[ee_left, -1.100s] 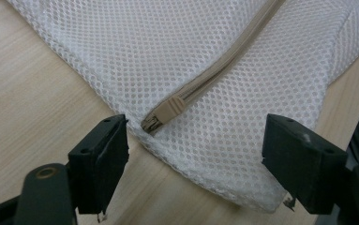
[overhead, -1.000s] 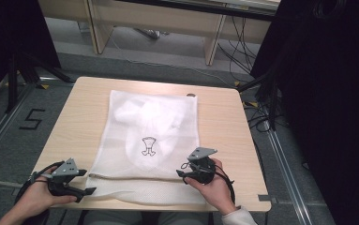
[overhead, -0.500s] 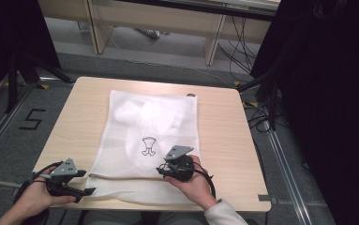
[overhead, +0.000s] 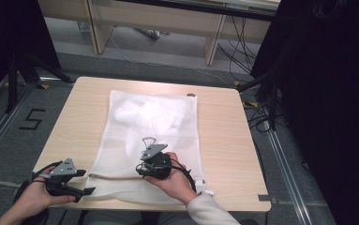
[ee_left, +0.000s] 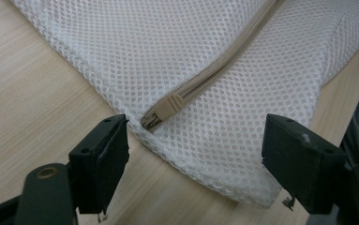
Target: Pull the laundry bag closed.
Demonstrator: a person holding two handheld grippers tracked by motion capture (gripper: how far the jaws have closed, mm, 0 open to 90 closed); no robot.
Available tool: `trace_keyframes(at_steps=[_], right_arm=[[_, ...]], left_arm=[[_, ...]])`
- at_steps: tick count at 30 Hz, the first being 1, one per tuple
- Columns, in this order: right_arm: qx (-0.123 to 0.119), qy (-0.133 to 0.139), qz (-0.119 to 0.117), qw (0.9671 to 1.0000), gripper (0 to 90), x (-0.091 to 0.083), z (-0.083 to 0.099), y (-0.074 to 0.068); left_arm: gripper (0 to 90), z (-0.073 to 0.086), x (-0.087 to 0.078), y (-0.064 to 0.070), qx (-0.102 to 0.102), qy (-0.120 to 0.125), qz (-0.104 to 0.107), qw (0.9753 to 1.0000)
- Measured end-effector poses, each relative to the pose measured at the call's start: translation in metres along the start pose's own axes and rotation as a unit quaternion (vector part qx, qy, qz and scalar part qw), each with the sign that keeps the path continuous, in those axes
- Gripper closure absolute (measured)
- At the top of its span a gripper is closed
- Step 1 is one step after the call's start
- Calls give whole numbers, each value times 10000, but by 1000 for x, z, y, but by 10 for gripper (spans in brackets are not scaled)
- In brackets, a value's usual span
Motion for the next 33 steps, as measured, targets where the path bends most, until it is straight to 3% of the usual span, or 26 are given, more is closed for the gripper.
trace_keyframes(at_steps=[5,9,12,13,19,21,24,28,30,31,33], right_arm=[[-108,-48,-65,9999,564,6,-8,-7],[-157,-75,-130,9998,576,11,-15,-13],[-185,-58,-149,9997,580,14,-21,-16],[-335,-32,-175,9993,585,16,-26,-17],[-341,-75,-264,9990,596,22,-34,-25],[-449,-127,-302,9985,605,26,-37,-29],[-518,-144,-368,9979,615,32,-39,-33],[-522,-193,-384,9977,634,36,-41,-36],[-393,-252,-519,9976,638,38,-42,-41],[-527,-192,-505,9971,638,40,-44,-39],[-537,-198,-584,9967,642,43,-48,-43]], left_arm=[[226,0,0,1,-28,14,35,10000],[227,0,-1,-2,96,-12,-26,9999],[227,-1,0,0,-15,77,19,10000],[226,1,-1,-1,79,-10,4,10000],[225,1,-1,-1,70,-12,4,10000],[225,-1,1,1,-55,77,31,10000],[225,-1,0,1,-20,67,31,10000],[225,-1,0,1,-25,70,38,10000],[225,-1,0,1,-28,68,42,10000],[225,-1,0,1,-26,68,41,10000],[225,-1,0,1,-26,68,42,10000]])
Point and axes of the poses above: each handheld gripper's, and its own axes: x roughly forward along the jaws, z roughly out of its underside, y roughly to its right, the point moved 10 cm from there along x, roughly forward along the jaws, and after that the axes turned 5 degrees about -y, right-handed, at the moved point
